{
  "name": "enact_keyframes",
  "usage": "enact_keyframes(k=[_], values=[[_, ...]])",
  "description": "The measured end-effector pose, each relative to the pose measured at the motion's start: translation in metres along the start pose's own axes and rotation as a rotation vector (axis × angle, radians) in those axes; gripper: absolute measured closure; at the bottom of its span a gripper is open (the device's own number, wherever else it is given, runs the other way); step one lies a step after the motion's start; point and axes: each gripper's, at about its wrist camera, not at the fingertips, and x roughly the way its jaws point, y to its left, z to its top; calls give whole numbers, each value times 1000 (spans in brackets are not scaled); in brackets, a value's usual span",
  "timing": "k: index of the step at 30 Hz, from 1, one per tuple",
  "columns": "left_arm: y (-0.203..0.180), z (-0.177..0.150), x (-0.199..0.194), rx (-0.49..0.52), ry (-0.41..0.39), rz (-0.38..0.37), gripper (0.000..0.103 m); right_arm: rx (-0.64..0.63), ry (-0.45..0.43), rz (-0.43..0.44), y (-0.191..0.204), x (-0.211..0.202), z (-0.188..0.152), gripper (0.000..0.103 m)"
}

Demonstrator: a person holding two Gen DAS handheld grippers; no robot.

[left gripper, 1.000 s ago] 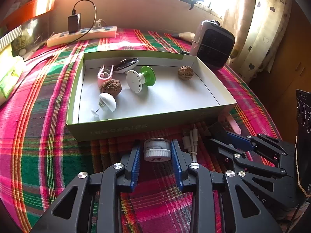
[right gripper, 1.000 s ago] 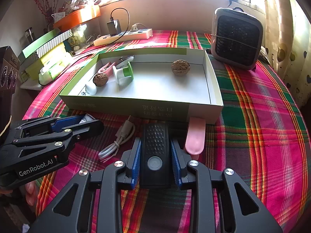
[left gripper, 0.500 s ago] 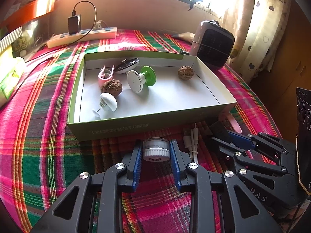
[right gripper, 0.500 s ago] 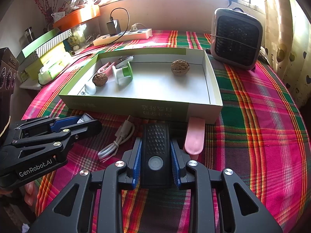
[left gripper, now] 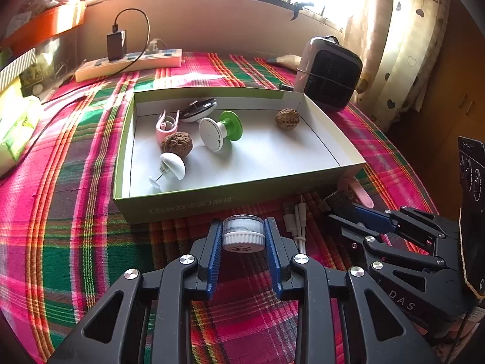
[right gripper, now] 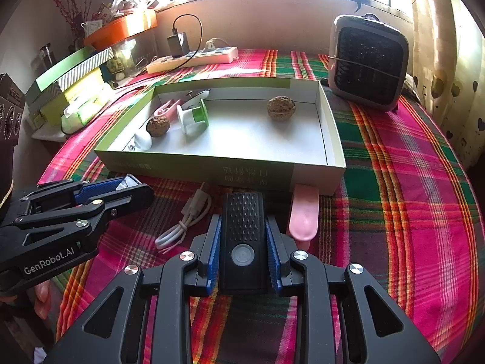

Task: Organize objects
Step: 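Lift black remote and white round container toward the box, then carry the remote and container over the box and lower them inside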

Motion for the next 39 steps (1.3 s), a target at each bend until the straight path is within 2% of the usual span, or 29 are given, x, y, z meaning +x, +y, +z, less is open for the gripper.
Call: enact_keyframes(k=[21, 39], values=[[5, 21, -23, 7, -61, 13, 77, -8, -63, 19, -1, -25, 29, 75], [22, 48, 1, -23, -53, 21, 77, 10, -31, 12, -20, 8, 81, 75]])
